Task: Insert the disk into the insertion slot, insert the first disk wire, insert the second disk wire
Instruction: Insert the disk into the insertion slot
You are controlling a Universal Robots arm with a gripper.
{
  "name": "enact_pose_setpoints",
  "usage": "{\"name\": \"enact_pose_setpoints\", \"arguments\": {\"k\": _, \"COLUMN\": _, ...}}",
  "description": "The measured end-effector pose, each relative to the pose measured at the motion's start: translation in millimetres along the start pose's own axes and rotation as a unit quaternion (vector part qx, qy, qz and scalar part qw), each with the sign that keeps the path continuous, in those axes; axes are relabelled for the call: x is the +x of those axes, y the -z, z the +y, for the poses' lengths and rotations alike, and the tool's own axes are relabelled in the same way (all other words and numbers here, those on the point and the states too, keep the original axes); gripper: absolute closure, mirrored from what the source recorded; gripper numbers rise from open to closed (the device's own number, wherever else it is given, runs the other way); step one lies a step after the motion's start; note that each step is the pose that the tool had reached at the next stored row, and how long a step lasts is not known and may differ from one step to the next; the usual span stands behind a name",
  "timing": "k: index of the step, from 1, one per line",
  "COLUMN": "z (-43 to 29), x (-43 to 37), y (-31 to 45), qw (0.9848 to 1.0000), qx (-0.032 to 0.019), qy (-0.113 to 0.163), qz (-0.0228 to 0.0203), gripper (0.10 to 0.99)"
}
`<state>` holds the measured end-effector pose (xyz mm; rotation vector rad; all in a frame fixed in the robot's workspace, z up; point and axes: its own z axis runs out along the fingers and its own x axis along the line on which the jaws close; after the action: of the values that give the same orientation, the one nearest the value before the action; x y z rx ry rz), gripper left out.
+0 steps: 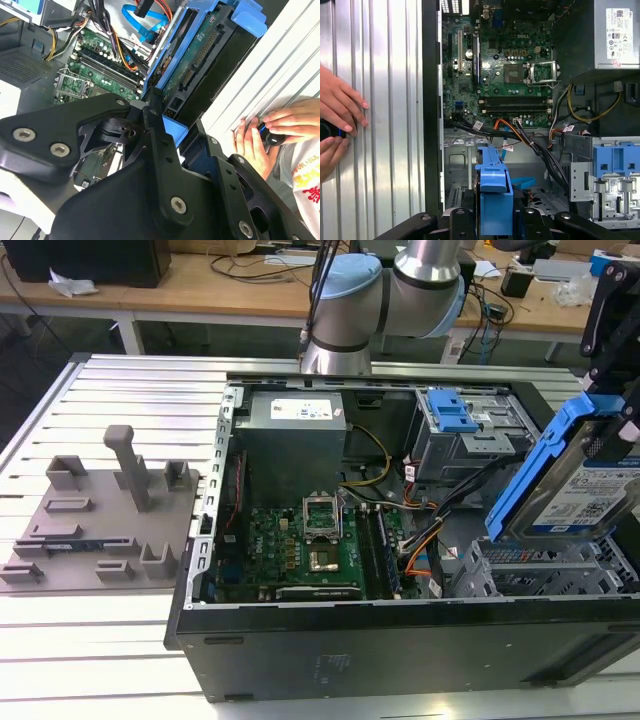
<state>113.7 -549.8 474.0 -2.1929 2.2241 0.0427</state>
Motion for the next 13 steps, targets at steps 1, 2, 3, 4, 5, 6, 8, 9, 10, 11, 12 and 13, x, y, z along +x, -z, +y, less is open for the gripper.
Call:
{"name": "enact_pose_setpoints", "arguments": {"k": 1, "z": 0.0, "x": 0.0, "y": 0.0, "qw": 1.0000, "qx": 0.0000, "qy": 0.000, "qz": 0.0000, "gripper": 0.718}}
{"name": "enact_pose_setpoints", "arguments": {"k": 2, "z": 0.0, "x": 0.0, "y": 0.0, "qw": 1.0000, "qx": 0.0000, "qy": 0.000, "qz": 0.0001, "gripper": 0.718}}
{"name": "enact_pose_setpoints", "arguments": {"k": 3, "z": 0.0, "x": 0.0, "y": 0.0, "qw": 1.0000, "qx": 0.0000, "qy": 0.000, "qz": 0.0000, "gripper": 0.718}}
{"name": "enact_pose_setpoints", "arguments": {"k": 4, "z": 0.0, "x": 0.0, "y": 0.0, "qw": 1.0000, "qx": 0.0000, "qy": 0.000, "qz": 0.0000, "gripper": 0.718}}
{"name": "enact_pose_setpoints", "arguments": {"k": 5, "z": 0.0, "x": 0.0, "y": -0.2, "qw": 1.0000, "qx": 0.0000, "qy": 0.000, "qz": 0.0000, "gripper": 0.718}}
{"name": "enact_pose_setpoints", "arguments": {"k": 6, "z": -0.1, "x": 0.0, "y": -0.5, "qw": 1.0000, "qx": 0.0000, "qy": 0.000, "qz": 0.0000, "gripper": 0.718}}
{"name": "enact_pose_setpoints", "arguments": {"k": 8, "z": -0.4, "x": -0.1, "y": -0.8, "qw": 1.0000, "qx": 0.0000, "qy": 0.001, "qz": 0.0002, "gripper": 0.718}}
{"name": "enact_pose_setpoints", "arguments": {"k": 9, "z": -0.6, "x": 0.0, "y": -1.3, "qw": 1.0000, "qx": 0.0000, "qy": 0.001, "qz": 0.0004, "gripper": 0.718}}
{"name": "enact_pose_setpoints", "arguments": {"k": 10, "z": -0.7, "x": 0.0, "y": -1.7, "qw": 1.0000, "qx": 0.0000, "qy": 0.002, "qz": 0.0006, "gripper": 0.718}}
{"name": "enact_pose_setpoints", "arguments": {"k": 11, "z": -0.8, "x": 0.0, "y": -2.0, "qw": 1.0000, "qx": -0.0001, "qy": 0.003, "qz": 0.0008, "gripper": 0.718}}
{"name": "enact_pose_setpoints", "arguments": {"k": 12, "z": -0.8, "x": 0.0, "y": -2.4, "qw": 1.0000, "qx": -0.0001, "qy": 0.004, "qz": 0.0009, "gripper": 0.718}}
{"name": "enact_pose_setpoints", "arguments": {"k": 13, "z": -0.8, "x": 0.1, "y": -2.8, "qw": 1.0000, "qx": -0.0001, "qy": 0.004, "qz": 0.0010, "gripper": 0.718}}
